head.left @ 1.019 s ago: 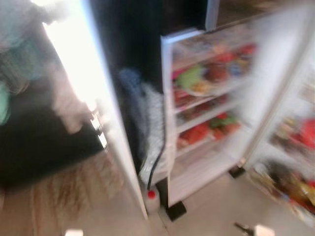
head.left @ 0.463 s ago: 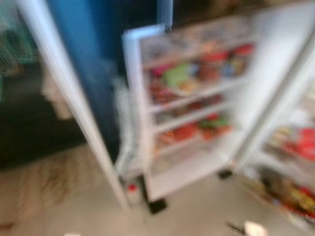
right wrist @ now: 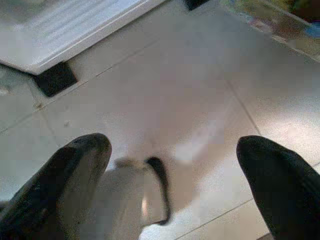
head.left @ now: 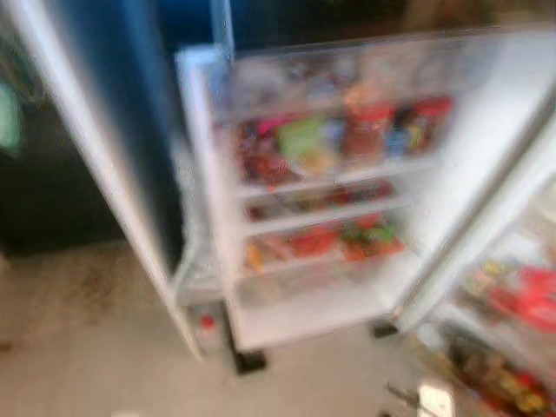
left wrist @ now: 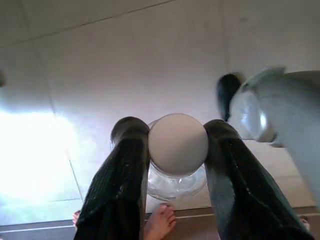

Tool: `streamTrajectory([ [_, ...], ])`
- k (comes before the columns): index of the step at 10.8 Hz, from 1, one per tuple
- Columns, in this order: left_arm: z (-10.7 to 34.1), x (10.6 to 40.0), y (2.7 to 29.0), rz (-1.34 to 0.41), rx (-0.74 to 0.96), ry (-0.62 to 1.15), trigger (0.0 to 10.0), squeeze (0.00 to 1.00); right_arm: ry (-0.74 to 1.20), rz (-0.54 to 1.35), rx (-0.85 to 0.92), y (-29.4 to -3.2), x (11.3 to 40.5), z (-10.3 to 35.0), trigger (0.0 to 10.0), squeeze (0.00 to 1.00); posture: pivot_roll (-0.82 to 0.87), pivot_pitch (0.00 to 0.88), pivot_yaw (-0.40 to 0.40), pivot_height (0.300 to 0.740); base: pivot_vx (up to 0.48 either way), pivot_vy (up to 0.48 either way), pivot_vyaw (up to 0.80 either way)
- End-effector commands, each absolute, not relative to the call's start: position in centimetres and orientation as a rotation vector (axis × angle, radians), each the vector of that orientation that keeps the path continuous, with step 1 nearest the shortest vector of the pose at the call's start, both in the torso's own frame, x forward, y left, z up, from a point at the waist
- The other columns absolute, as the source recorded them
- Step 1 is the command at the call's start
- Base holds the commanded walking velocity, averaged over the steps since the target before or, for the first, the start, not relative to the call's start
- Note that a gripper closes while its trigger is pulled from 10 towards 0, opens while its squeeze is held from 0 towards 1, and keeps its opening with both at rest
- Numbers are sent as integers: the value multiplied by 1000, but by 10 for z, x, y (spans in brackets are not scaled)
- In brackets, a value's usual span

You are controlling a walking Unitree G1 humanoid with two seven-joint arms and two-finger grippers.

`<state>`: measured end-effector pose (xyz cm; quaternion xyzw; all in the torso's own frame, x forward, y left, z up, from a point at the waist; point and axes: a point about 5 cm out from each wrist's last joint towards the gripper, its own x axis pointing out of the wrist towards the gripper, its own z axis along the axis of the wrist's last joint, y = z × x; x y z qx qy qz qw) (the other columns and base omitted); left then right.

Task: Restocking fridge

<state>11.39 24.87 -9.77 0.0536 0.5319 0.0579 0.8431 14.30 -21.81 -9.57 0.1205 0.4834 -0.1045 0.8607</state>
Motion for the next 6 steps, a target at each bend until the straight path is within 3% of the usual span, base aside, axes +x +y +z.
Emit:
streamTrajectory([
  [1,-94,125,250,119,123,1093,10000,0,1013,-244,247,-224,142,-95,10000,0,-136,0,53,740,0,-416,0],
  [6,-92,128,252,122,120,1085,10000,0,1005,-264,266,-225,140,-95,10000,0,-138,0,71,740,0,-401,0],
])
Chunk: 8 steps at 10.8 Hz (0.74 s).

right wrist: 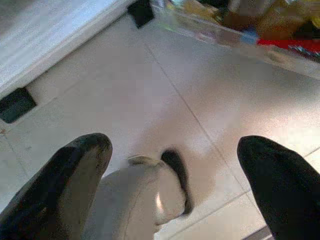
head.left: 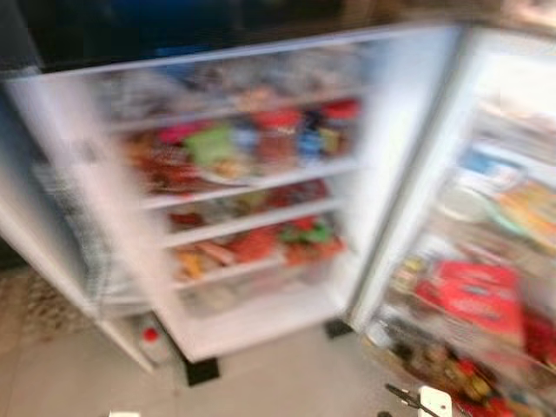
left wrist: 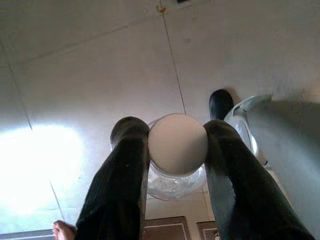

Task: Restocking fridge

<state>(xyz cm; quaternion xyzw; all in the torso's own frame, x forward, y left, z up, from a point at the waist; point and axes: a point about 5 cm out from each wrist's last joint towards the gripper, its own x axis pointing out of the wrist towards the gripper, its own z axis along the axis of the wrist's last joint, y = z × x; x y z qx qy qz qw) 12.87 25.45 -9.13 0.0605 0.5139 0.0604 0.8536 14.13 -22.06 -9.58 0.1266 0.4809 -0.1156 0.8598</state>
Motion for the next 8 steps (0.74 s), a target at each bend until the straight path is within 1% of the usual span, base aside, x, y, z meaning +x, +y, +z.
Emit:
streamTrajectory([
  [1,-93,127,252,120,123,1087,10000,0,1013,-269,262,-230,134,-96,10000,0,-140,0,71,740,0,0,0],
  [3,-92,127,252,120,130,1072,10000,0,1015,-271,260,-234,131,-96,10000,0,-139,0,66,740,0,0,0],
  [6,-82,139,251,192,103,845,10000,0,1027,-220,234,-225,133,-98,10000,0,-140,0,55,740,0,0,0],
  [7,-37,223,241,188,130,531,10000,0,1036,-186,219,-214,136,-99,10000,0,-137,0,58,740,0,0,0],
  [8,-16,244,237,169,161,397,10000,0,1039,-174,218,-208,137,-100,10000,0,-141,0,62,740,0,0,0],
])
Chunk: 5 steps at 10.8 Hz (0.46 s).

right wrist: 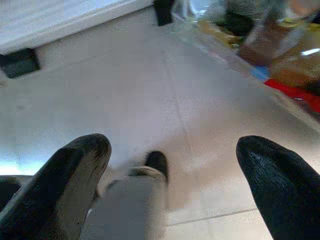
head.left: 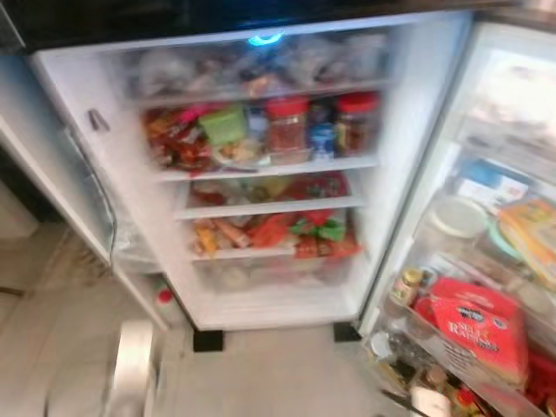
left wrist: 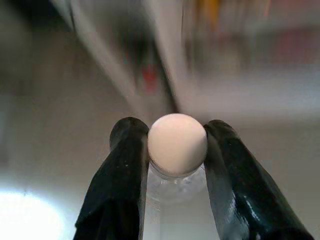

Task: Restocking fridge

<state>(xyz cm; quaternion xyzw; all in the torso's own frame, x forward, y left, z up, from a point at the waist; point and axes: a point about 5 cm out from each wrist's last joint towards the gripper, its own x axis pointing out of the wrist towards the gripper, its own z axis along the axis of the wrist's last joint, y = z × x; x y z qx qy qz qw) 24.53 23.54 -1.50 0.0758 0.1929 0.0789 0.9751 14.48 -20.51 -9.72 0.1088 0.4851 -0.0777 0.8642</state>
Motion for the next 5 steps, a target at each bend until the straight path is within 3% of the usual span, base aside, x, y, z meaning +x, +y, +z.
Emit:
streamTrajectory([
  [1,-10,247,236,149,180,338,10000,0,1040,-173,220,-207,136,-100,10000,0,-148,0,65,740,0,0,0],
  [2,8,252,228,144,152,176,10000,0,1043,-172,219,-205,136,-100,10000,0,-145,0,65,740,0,0,0],
  [5,14,248,212,95,115,127,10000,0,1050,-166,213,-201,136,-101,10000,0,-131,0,55,740,0,0,0],
])
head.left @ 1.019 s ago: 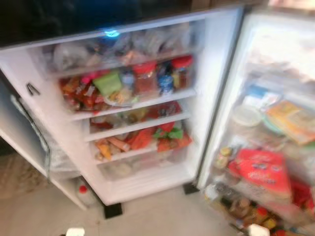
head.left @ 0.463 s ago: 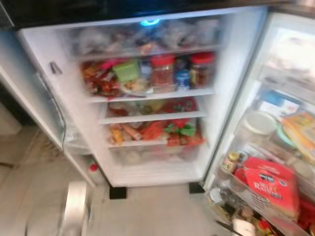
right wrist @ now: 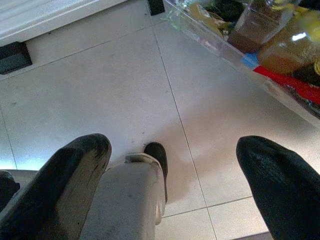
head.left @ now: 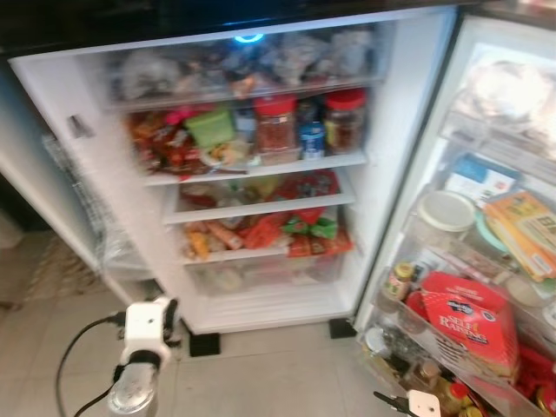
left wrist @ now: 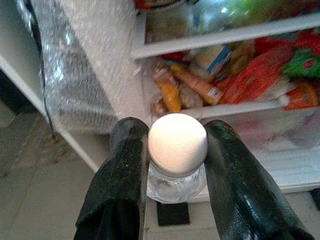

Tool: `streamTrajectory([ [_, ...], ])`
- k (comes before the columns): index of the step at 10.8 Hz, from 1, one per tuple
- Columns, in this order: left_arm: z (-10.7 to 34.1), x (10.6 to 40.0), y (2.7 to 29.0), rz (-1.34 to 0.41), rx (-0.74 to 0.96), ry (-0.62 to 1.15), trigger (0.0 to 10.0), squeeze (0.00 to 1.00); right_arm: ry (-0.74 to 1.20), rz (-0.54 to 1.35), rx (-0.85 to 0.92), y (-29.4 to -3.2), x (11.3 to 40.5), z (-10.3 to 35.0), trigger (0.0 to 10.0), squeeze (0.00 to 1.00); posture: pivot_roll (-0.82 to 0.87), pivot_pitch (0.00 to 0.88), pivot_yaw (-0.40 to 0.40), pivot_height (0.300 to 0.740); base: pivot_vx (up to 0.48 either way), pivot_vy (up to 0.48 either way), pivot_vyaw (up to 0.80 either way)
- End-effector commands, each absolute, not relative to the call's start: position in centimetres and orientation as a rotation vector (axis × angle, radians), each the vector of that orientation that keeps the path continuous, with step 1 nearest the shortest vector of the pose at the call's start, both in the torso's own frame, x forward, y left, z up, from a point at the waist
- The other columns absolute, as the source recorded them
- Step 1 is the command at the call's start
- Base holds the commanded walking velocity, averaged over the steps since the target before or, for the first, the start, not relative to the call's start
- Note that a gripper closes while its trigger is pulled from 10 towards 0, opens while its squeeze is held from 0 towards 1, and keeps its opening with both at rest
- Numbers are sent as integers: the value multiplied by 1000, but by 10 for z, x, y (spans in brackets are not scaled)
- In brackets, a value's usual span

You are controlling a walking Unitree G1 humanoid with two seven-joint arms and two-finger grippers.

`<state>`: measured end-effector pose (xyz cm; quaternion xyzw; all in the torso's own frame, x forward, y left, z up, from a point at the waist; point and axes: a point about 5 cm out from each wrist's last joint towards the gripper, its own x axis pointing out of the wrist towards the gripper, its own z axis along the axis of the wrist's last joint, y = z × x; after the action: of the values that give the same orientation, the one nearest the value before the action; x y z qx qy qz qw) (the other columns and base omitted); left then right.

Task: Restocking fridge

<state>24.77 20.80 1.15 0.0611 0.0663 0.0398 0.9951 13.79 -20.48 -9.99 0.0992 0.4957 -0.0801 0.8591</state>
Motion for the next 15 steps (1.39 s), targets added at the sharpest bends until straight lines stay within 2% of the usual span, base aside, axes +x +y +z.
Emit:
streamTrajectory([
  [1,14,247,208,77,103,127,10000,0,1055,-164,207,-203,134,-102,10000,0,-124,0,52,740,0,0,0],
  [11,23,244,210,59,47,157,10000,0,1048,-174,161,-206,132,-101,10000,0,-109,0,50,740,0,0,0],
  [15,23,245,210,57,43,164,10000,0,1049,-162,154,-205,133,-101,10000,0,-111,0,50,740,277,0,0],
])
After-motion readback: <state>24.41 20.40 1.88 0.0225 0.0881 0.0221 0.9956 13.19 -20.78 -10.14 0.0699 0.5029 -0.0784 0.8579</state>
